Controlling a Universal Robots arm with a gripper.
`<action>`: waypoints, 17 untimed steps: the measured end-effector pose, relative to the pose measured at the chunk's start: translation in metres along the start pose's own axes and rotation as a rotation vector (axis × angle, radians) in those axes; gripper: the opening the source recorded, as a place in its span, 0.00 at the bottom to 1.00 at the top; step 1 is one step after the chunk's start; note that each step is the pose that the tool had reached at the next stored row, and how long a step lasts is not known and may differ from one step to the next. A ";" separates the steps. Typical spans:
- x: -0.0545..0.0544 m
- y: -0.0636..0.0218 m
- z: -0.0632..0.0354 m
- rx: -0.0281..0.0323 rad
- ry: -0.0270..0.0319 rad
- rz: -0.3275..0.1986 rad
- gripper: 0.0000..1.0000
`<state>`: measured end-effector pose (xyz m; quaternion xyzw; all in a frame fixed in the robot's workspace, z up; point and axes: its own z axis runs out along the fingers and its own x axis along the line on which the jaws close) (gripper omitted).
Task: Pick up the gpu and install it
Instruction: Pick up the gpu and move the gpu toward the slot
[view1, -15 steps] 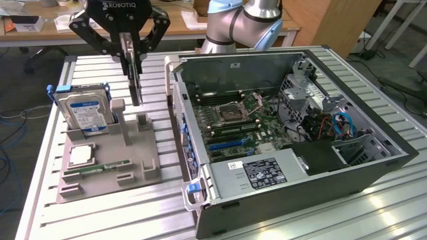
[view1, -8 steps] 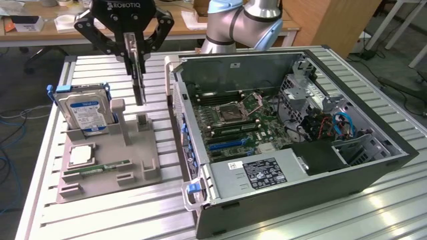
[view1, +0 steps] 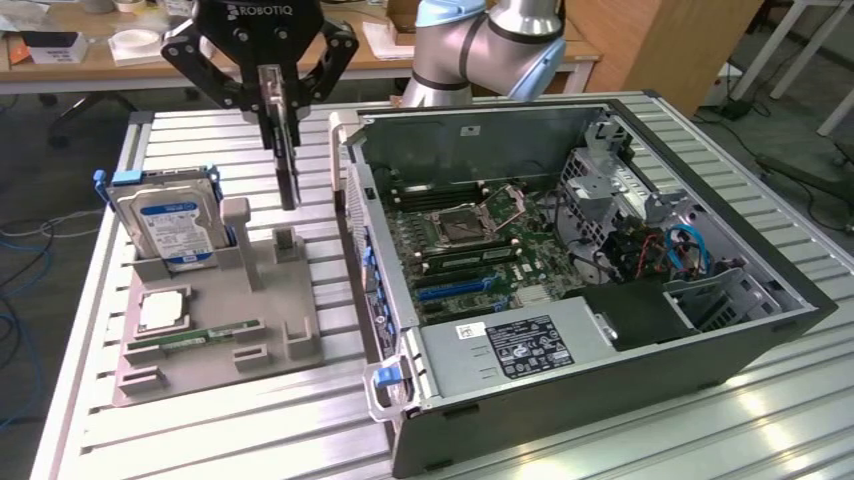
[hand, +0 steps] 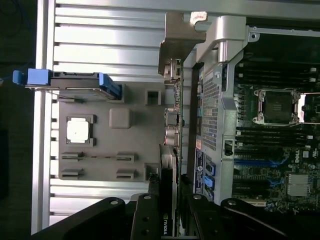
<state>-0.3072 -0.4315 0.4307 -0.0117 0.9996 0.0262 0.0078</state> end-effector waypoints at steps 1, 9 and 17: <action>-0.001 0.0000 0.0000 0.0000 -0.0001 0.000 0.26; -0.009 -0.0002 0.0002 0.0000 -0.0001 0.000 0.26; -0.018 -0.0004 0.0003 0.0000 0.0000 0.000 0.26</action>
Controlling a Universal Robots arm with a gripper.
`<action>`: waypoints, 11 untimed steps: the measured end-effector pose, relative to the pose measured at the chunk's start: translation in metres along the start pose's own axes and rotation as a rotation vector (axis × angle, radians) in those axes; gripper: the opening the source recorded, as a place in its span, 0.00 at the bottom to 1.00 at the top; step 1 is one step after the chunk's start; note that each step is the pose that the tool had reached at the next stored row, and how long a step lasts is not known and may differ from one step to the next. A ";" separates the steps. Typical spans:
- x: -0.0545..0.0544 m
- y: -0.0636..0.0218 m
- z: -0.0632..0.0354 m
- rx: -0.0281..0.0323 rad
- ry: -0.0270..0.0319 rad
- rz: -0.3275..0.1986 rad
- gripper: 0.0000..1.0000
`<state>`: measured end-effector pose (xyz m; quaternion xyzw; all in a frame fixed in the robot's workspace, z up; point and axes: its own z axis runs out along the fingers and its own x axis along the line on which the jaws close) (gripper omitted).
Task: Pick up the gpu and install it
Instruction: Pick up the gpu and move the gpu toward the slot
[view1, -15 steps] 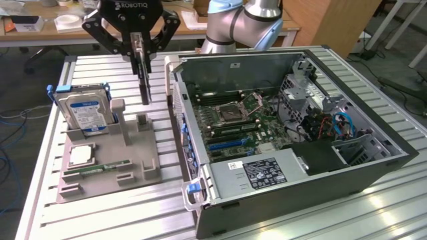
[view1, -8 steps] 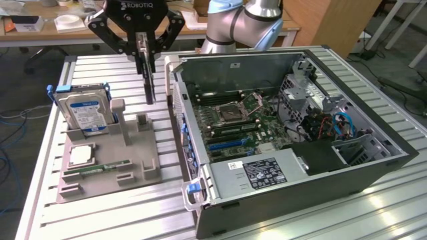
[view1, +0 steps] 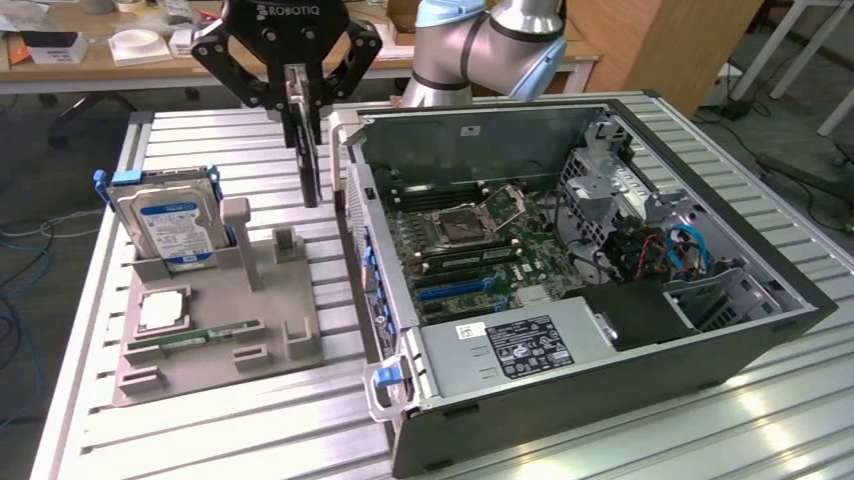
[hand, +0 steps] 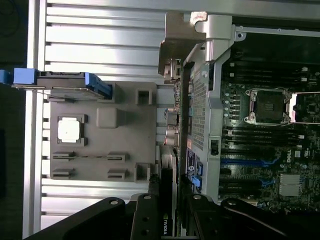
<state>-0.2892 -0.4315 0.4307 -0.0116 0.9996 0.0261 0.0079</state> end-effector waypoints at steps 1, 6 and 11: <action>-0.001 0.0000 0.0000 0.0000 0.0000 0.000 0.26; -0.006 -0.0002 0.0001 0.0000 0.0000 0.000 0.26; -0.012 -0.0003 0.0002 0.0001 0.0000 0.000 0.26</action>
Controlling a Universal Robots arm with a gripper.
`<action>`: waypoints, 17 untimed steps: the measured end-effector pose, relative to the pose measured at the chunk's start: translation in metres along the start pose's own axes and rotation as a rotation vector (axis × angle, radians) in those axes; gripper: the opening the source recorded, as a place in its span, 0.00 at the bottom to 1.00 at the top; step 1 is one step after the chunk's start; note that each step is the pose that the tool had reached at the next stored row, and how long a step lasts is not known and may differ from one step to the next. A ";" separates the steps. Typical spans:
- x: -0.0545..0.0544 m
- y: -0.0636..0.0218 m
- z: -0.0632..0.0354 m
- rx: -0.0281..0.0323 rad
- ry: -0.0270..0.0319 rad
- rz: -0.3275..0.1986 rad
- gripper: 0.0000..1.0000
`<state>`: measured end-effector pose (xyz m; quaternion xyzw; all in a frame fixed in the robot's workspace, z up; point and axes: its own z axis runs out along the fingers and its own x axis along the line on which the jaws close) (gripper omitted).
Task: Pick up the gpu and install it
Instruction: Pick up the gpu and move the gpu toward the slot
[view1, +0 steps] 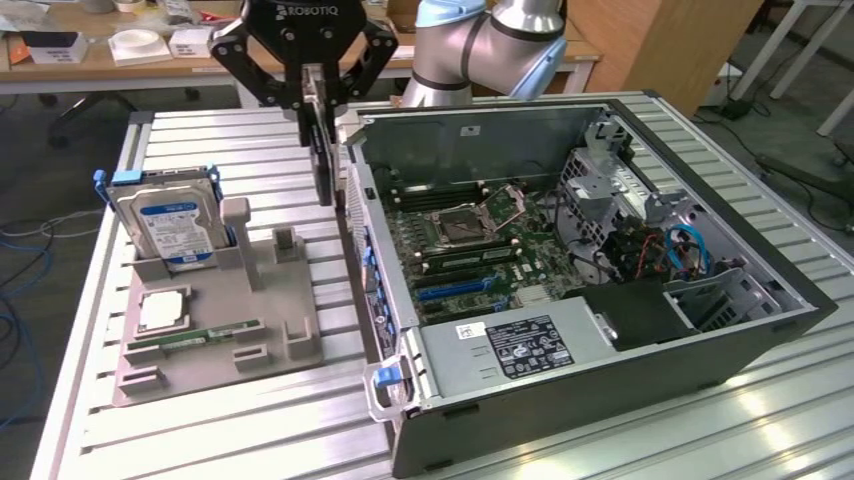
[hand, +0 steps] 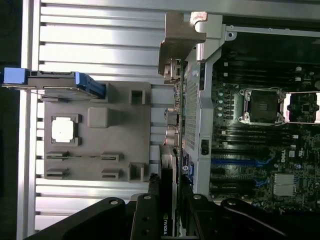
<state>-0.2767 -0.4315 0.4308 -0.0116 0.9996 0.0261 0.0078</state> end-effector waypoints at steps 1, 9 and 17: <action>-0.002 0.0000 0.0001 -0.0001 -0.0001 0.000 0.26; -0.019 -0.0005 0.0003 -0.0004 0.0165 0.001 0.26; -0.027 -0.0006 0.0004 -0.0009 0.0352 0.002 0.26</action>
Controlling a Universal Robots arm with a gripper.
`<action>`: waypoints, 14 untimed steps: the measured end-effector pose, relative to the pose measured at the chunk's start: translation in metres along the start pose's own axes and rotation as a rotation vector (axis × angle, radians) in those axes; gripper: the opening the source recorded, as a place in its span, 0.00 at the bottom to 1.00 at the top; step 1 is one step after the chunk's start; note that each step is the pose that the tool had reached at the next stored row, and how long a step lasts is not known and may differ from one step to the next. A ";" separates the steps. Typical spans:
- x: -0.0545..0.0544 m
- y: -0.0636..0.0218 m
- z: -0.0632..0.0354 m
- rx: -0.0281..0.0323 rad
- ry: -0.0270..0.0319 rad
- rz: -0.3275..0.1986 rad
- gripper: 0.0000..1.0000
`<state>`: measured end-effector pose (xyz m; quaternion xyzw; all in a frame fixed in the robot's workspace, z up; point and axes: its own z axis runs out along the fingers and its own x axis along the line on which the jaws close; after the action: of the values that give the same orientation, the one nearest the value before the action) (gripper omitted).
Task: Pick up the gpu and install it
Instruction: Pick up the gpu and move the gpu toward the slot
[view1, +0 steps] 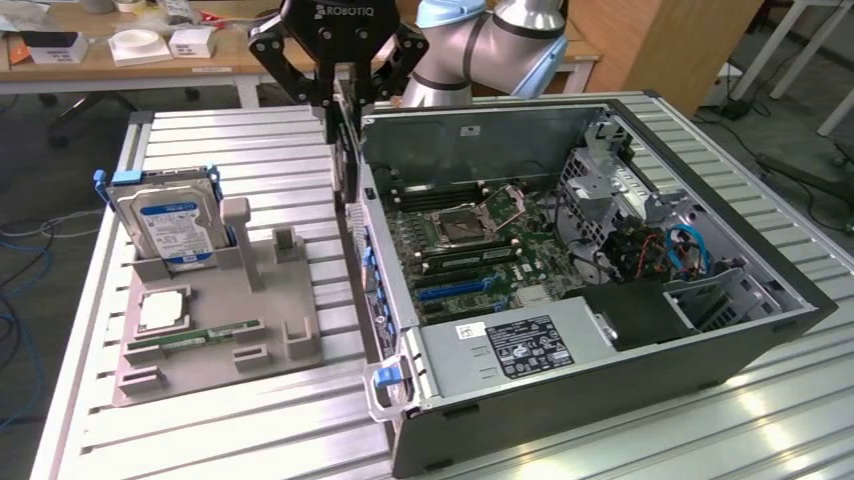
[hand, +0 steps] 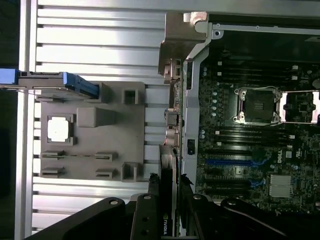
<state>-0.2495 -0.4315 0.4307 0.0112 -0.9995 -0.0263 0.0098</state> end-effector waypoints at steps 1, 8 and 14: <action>-0.001 0.0000 0.0000 0.0000 0.0000 0.000 0.26; -0.013 -0.0003 0.0000 0.0000 0.0000 0.000 0.26; -0.021 -0.0005 -0.0001 0.0000 -0.0001 0.000 0.26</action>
<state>-0.2282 -0.4315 0.4304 0.0112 -0.9995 -0.0264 0.0097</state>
